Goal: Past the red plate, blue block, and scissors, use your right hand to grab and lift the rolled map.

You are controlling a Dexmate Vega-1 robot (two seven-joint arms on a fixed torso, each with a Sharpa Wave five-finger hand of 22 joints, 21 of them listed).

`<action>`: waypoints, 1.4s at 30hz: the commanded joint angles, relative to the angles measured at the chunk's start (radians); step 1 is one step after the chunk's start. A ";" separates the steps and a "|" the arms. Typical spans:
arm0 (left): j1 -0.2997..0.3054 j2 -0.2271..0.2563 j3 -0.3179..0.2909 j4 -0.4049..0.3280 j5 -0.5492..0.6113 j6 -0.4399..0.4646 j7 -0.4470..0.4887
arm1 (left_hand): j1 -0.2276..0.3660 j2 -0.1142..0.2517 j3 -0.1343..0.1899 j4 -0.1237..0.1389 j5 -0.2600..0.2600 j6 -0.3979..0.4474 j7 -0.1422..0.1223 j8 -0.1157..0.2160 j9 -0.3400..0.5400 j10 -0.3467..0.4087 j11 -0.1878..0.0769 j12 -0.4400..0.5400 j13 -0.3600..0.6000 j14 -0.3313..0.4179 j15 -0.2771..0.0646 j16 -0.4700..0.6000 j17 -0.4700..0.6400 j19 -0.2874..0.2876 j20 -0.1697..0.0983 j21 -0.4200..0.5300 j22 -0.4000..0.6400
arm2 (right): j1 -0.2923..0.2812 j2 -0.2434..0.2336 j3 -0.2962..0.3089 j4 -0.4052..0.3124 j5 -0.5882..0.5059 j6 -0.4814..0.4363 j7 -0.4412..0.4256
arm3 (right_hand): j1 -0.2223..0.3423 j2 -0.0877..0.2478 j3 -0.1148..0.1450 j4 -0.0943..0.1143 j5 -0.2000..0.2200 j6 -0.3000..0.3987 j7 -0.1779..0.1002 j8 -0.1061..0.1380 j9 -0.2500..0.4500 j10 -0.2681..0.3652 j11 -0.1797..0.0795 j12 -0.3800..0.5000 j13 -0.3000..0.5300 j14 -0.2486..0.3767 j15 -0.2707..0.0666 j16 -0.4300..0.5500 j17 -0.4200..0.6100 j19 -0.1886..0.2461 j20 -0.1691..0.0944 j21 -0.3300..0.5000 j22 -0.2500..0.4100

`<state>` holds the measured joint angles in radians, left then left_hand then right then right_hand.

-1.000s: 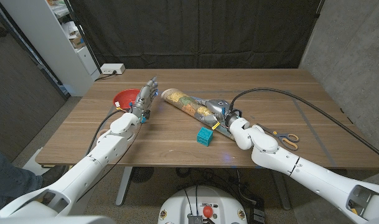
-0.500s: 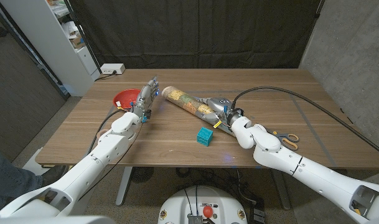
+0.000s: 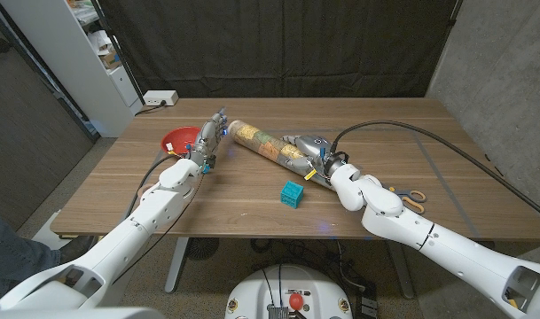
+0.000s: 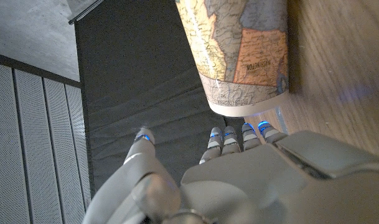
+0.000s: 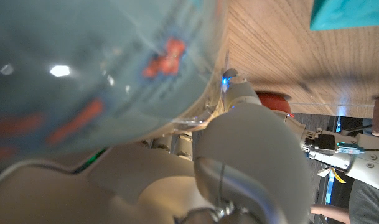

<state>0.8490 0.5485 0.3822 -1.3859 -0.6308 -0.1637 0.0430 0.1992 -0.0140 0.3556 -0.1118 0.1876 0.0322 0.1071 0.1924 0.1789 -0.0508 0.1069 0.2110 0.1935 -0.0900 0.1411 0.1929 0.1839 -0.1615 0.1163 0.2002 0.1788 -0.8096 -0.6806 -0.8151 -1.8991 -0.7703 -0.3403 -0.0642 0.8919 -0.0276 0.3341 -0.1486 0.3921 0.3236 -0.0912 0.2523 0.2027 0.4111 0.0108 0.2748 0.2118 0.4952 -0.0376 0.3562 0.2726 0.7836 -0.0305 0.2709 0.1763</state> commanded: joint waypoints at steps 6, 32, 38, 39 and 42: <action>-0.001 0.008 -0.003 -0.004 -0.004 -0.001 -0.010 | -0.001 0.009 0.004 -0.004 -0.003 0.002 0.001 -0.002 0.003 0.002 -0.004 0.000 0.001 0.004 0.007 0.000 0.002 -0.003 0.007 0.000 0.004 | -0.011 -0.001 0.021 -0.039 -0.017 -0.012 -0.009 | 0.013 0.012 0.006 0.007 -0.009 0.015 -0.004 0.001 0.005 0.015 -0.002 0.009 0.004 0.022 -0.001 0.010 0.009 0.013 0.000 0.001 0.001; -0.004 0.012 -0.004 0.000 -0.004 -0.005 -0.017 | -0.001 0.010 0.002 -0.006 -0.004 0.002 0.002 -0.002 0.003 0.000 -0.006 0.000 0.001 0.003 0.005 -0.001 0.002 -0.002 0.005 0.001 0.004 | -0.002 0.001 0.041 -0.065 -0.050 -0.032 -0.008 | 0.030 0.029 0.004 0.006 -0.031 0.038 -0.001 0.001 0.006 0.035 -0.013 0.007 0.004 0.033 -0.009 0.020 0.027 0.019 0.001 -0.005 0.002; -0.004 0.012 -0.005 -0.002 -0.004 -0.003 -0.016 | -0.001 0.010 0.002 -0.006 -0.004 0.002 0.002 -0.002 0.003 0.001 -0.005 0.000 0.001 0.004 0.005 -0.001 0.002 -0.002 0.006 0.001 0.004 | -0.001 -0.001 0.046 -0.075 -0.053 -0.033 -0.004 | 0.032 0.034 0.003 0.007 -0.036 0.043 -0.002 0.001 0.006 0.040 -0.015 0.008 0.004 0.038 -0.010 0.025 0.032 0.021 0.000 -0.006 0.002; -0.003 0.013 -0.005 -0.002 -0.004 -0.002 -0.016 | -0.001 0.010 0.002 -0.006 -0.004 0.002 0.002 -0.002 0.003 0.001 -0.005 0.000 0.001 0.004 0.004 -0.001 0.002 -0.002 0.005 0.001 0.004 | -0.001 0.000 0.048 -0.075 -0.053 -0.033 -0.004 | 0.032 0.034 0.002 0.007 -0.038 0.043 -0.002 0.001 0.006 0.042 -0.015 0.008 0.004 0.038 -0.011 0.025 0.033 0.021 0.000 -0.006 0.002; -0.003 0.013 -0.004 -0.002 -0.004 -0.002 -0.016 | -0.001 0.010 0.001 -0.006 -0.004 0.002 0.002 -0.002 0.003 0.001 -0.004 0.000 0.001 0.003 0.005 -0.001 0.002 -0.002 0.004 0.001 0.004 | 0.000 0.000 0.050 -0.078 -0.057 -0.033 -0.007 | 0.033 0.035 0.002 0.007 -0.040 0.045 -0.001 0.001 0.006 0.042 -0.015 0.007 0.004 0.039 -0.013 0.026 0.034 0.022 0.000 -0.007 0.002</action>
<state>0.8468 0.5601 0.3771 -1.3890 -0.6348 -0.1668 0.0275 0.1992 -0.0140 0.3557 -0.1117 0.1876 0.0322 0.1071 0.1924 0.1788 -0.0507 0.1070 0.2110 0.1933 -0.0901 0.1411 0.1929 0.1837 -0.1615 0.1162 0.2002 0.1788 -0.8119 -0.6785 -0.7755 -1.9645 -0.8195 -0.3712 -0.0726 0.9200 0.0004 0.3382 -0.1446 0.3544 0.3597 -0.0914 0.2515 0.2076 0.4452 -0.0052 0.2747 0.2116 0.5256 -0.0502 0.3744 0.3044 0.7941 -0.0303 0.2660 0.1756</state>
